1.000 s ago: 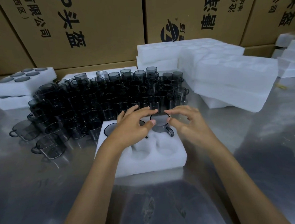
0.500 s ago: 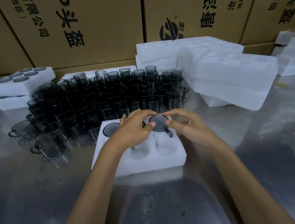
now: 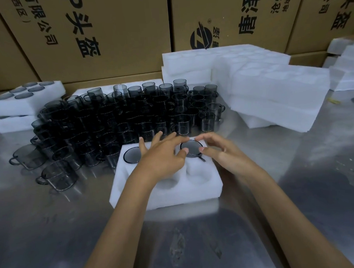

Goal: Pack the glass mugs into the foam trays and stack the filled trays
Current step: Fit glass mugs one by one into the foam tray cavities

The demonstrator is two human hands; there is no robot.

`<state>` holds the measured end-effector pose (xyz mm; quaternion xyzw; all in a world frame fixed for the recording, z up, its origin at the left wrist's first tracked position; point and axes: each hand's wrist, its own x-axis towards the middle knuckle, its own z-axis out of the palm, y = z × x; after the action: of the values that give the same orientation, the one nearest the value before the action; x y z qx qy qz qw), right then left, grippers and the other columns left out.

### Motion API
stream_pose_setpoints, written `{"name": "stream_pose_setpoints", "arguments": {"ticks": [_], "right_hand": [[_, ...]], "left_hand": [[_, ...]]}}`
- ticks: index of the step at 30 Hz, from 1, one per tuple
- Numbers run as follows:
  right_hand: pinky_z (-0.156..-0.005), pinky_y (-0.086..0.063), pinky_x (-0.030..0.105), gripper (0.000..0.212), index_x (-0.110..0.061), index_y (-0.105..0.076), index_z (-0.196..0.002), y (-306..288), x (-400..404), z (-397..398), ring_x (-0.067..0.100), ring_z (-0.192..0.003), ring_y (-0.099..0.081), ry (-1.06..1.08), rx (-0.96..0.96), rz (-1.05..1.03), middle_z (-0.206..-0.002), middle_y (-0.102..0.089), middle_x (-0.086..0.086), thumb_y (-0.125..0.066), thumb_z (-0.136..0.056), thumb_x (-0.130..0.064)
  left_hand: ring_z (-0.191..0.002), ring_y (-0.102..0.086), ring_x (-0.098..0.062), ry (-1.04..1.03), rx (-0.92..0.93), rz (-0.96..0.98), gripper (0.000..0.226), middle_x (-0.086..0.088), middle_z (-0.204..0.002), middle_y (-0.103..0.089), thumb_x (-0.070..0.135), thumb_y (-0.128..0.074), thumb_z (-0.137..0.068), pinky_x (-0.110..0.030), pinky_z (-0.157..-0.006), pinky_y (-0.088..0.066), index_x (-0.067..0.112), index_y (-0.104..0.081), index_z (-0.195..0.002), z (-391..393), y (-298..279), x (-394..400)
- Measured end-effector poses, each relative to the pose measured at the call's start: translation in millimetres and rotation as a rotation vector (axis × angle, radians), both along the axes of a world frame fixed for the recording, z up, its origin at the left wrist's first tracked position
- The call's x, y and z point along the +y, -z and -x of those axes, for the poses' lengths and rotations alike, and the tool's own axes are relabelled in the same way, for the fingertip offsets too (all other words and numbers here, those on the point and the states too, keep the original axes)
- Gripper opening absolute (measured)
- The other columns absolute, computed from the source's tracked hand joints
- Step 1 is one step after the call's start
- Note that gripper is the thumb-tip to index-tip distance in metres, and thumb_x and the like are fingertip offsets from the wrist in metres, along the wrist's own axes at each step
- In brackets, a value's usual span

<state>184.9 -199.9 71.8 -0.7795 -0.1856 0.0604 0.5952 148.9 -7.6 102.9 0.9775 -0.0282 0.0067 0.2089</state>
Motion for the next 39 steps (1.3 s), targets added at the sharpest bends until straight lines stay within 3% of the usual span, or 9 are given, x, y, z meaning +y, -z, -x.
{"name": "stream_pose_setpoints", "arguments": {"ticks": [5,9,15,19,24,27,31,36,39], "right_hand": [[-0.112,-0.041,0.043,0.030,-0.046,-0.062,-0.118,3,7,3,0.012,-0.133,-0.048,0.033,0.027,-0.030,-0.133,-0.058,-0.013,-0.061,-0.097,-0.025],[-0.100,-0.043,0.022,0.035,-0.044,-0.058,-0.126,2,8,5,0.001,-0.129,-0.049,0.036,0.072,-0.086,-0.132,-0.057,-0.016,-0.063,-0.096,-0.025],[-0.108,-0.045,0.037,0.031,-0.040,-0.062,-0.121,1,8,6,0.007,-0.118,-0.059,0.053,0.156,-0.131,-0.125,-0.064,-0.010,-0.063,-0.095,-0.023],[-0.105,-0.048,0.039,0.024,-0.038,-0.067,-0.115,2,11,9,0.013,-0.114,-0.063,0.090,0.179,-0.211,-0.119,-0.069,-0.006,-0.063,-0.095,-0.025],[-0.086,-0.051,0.024,0.023,-0.037,-0.068,-0.109,7,10,-5,0.008,-0.105,-0.065,0.359,0.058,-0.246,-0.108,-0.071,-0.011,-0.064,-0.093,-0.021],[-0.100,-0.049,0.033,0.033,-0.030,-0.062,-0.121,12,9,-36,0.015,-0.117,-0.058,0.500,-0.024,-0.123,-0.123,-0.063,-0.006,-0.059,-0.094,-0.012],[-0.112,-0.033,0.028,0.053,-0.021,-0.050,-0.142,10,13,-82,0.019,-0.134,-0.044,0.451,-0.094,0.193,-0.144,-0.050,0.002,-0.062,-0.091,-0.011],[-0.076,-0.036,0.023,0.016,-0.017,-0.059,-0.097,12,19,-100,0.019,-0.092,-0.054,0.456,-0.121,0.291,-0.099,-0.064,0.005,-0.071,-0.087,-0.016],[-0.062,-0.039,0.019,0.015,-0.018,-0.059,-0.082,12,13,-89,0.021,-0.084,-0.060,0.498,-0.123,0.232,-0.087,-0.067,0.004,-0.074,-0.084,-0.016]], "left_hand": [[-0.152,0.008,-0.016,-0.032,0.050,-0.067,0.037,0.017,-0.163,-0.010,0.057,-0.031,-0.101,-0.059,-0.110,0.024,0.067,-0.031,-0.136,-2,2,6],[-0.151,0.015,-0.017,-0.028,0.058,-0.127,0.038,0.016,-0.164,-0.005,0.057,-0.028,-0.101,-0.058,-0.109,0.026,0.067,-0.028,-0.138,-3,2,7],[-0.146,0.031,-0.016,-0.024,0.082,-0.117,0.039,0.014,-0.163,0.012,0.057,-0.026,-0.101,-0.056,-0.111,0.025,0.066,-0.025,-0.139,-1,3,7],[-0.151,0.014,-0.015,-0.005,0.118,-0.035,0.039,0.015,-0.164,0.001,0.058,-0.029,-0.101,-0.054,-0.115,0.019,0.066,-0.027,-0.139,0,0,10],[-0.150,-0.011,-0.012,-0.044,-0.031,0.039,0.038,0.013,-0.160,-0.026,0.056,-0.038,-0.099,-0.051,-0.117,0.012,0.058,-0.043,-0.136,7,5,9],[-0.143,-0.029,-0.007,-0.110,-0.160,0.213,0.030,0.015,-0.145,-0.049,0.046,-0.054,-0.096,-0.047,-0.118,0.004,0.044,-0.062,-0.125,8,3,9],[-0.133,-0.042,-0.010,-0.193,-0.310,0.299,0.023,0.016,-0.134,-0.057,0.031,-0.055,-0.097,-0.047,-0.119,-0.011,0.036,-0.069,-0.114,8,-1,11],[-0.125,-0.050,-0.012,-0.201,-0.372,0.370,0.021,0.018,-0.125,-0.061,0.023,-0.057,-0.096,-0.047,-0.114,-0.026,0.031,-0.073,-0.108,8,-3,16],[-0.126,-0.048,-0.012,-0.202,-0.359,0.379,0.022,0.016,-0.127,-0.060,0.022,-0.057,-0.096,-0.047,-0.114,-0.027,0.030,-0.072,-0.109,9,-2,15]]}}
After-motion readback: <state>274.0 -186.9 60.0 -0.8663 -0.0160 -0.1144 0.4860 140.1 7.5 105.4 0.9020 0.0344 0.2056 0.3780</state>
